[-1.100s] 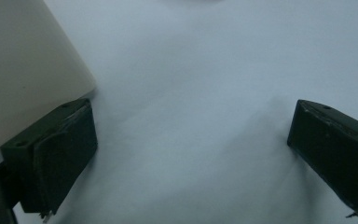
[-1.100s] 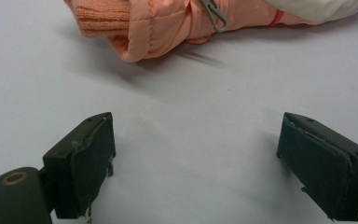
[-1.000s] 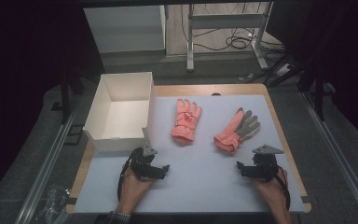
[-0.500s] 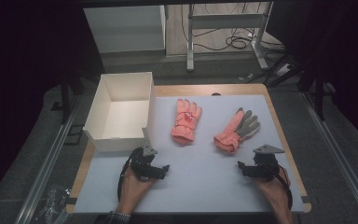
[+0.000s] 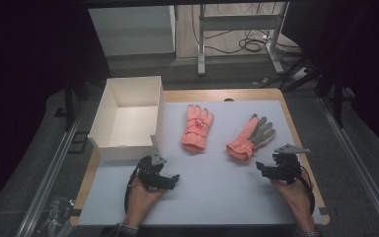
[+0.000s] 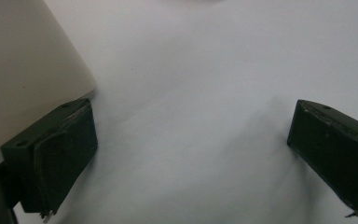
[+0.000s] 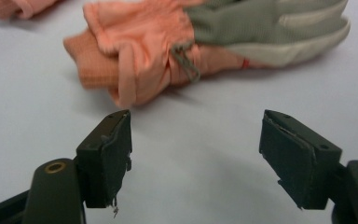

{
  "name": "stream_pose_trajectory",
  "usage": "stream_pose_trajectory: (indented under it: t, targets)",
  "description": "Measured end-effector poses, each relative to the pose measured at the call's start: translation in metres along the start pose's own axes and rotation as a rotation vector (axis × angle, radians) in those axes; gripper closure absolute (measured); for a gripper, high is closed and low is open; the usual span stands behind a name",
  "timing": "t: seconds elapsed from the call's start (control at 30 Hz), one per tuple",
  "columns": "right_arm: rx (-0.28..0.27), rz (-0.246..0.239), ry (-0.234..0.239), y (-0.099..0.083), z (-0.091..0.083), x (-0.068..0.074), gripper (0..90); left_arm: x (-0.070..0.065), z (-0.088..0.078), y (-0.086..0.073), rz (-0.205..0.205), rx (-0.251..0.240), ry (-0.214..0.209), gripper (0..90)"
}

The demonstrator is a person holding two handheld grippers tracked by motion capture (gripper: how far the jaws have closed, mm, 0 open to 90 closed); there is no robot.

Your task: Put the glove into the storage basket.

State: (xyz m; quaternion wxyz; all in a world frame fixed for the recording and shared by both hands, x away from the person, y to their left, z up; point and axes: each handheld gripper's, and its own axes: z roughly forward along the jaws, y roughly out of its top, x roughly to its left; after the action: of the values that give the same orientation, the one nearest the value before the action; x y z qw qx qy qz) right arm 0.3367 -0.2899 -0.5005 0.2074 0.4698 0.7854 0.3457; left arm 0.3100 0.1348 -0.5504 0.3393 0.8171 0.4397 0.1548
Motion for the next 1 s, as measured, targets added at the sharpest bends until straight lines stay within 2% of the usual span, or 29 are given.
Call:
stream_pose_trajectory:
  t: [0.13, 0.3, 0.53, 0.67, 0.83, 0.9, 0.93, 1.0]
  targets:
    - [-0.014, -0.013, -0.018, 0.013, 0.002, -0.001, 25.9, 0.000, 0.000, 0.000, 0.000, 0.000, 0.000, 1.3]
    - [-0.026, 0.005, -0.016, 0.028, 0.008, -0.007, 27.2, 0.000, 0.000, 0.000, 0.000, 0.000, 0.000, 1.4]
    - [-0.032, 0.018, -0.023, 0.051, 0.021, -0.018, 39.4, 0.000, 0.000, 0.000, -0.001, -0.001, 0.000, 1.4]
    - [-0.010, 0.012, -0.051, 0.064, 0.034, -0.022, 43.3, 0.000, 0.000, 0.000, -0.001, -0.001, 0.000, 1.4]
    - [-0.009, 0.046, -0.060, 0.072, 0.056, -0.029, 41.2, 0.000, 0.000, 0.000, -0.001, -0.001, 0.000, 1.4]
    - [0.031, 0.029, -0.082, 0.071, 0.069, -0.030, 41.0, 0.000, 0.000, 0.000, -0.001, -0.001, 0.000, 1.4]
    - [0.056, 0.030, -0.074, 0.069, 0.077, -0.030, 43.0, 0.000, 0.000, 0.000, -0.001, -0.001, 0.000, 1.4]
    - [0.052, 0.046, -0.068, 0.067, 0.081, -0.030, 49.9, 0.000, 0.000, 0.000, -0.001, -0.001, 0.000, 1.4]
